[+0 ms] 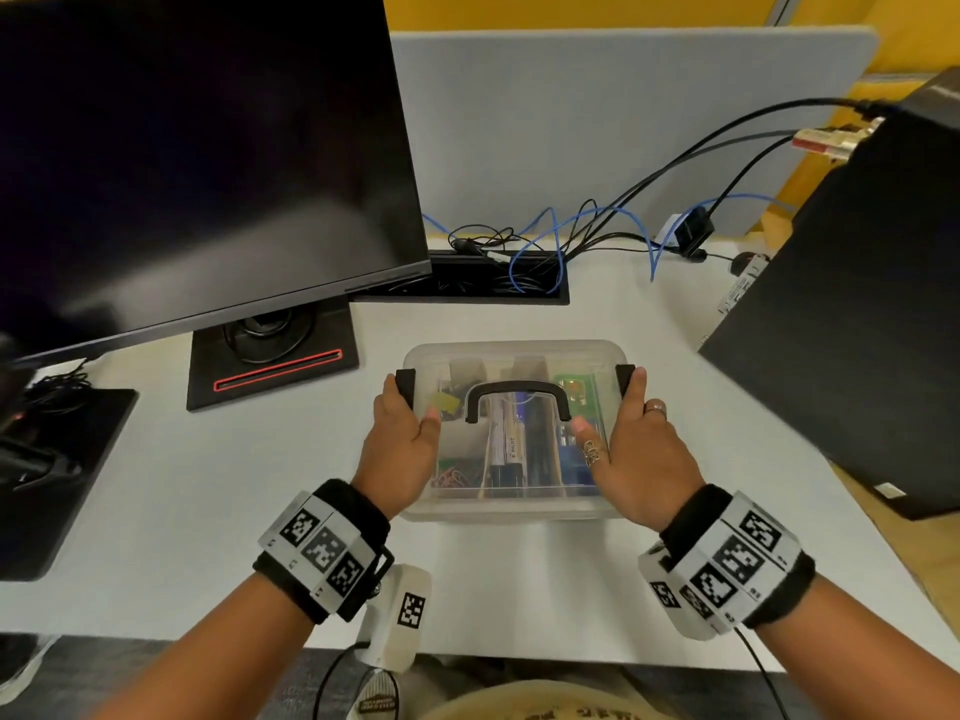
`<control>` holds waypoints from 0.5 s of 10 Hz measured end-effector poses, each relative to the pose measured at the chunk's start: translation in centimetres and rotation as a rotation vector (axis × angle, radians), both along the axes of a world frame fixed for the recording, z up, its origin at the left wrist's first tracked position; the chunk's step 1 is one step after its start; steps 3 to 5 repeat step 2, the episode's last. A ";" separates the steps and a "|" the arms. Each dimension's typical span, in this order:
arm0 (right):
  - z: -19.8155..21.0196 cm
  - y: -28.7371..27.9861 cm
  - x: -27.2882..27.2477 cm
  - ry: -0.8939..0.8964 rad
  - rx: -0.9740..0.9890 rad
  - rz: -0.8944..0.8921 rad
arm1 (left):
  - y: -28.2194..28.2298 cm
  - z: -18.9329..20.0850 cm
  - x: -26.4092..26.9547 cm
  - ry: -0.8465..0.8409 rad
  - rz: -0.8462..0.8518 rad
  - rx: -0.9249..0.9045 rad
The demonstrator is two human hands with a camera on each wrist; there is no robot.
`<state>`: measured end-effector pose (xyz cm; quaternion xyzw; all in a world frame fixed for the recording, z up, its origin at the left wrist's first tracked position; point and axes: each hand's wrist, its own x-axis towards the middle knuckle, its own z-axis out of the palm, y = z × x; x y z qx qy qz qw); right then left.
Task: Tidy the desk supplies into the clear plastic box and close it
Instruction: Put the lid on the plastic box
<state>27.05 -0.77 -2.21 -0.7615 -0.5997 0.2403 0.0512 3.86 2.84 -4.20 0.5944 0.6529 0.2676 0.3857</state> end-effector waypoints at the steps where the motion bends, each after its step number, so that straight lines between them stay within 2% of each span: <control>1: 0.5 0.6 0.8 0.110 -0.078 0.044 | 0.7 0.5 -1.1 -0.031 -0.135 -0.028; 2: 2.7 -0.1 2.9 0.216 -0.174 0.099 | -0.4 0.8 -3.9 0.175 -0.221 -0.114; 5: 2.7 -0.1 2.9 0.216 -0.174 0.099 | -0.4 0.8 -3.9 0.175 -0.221 -0.114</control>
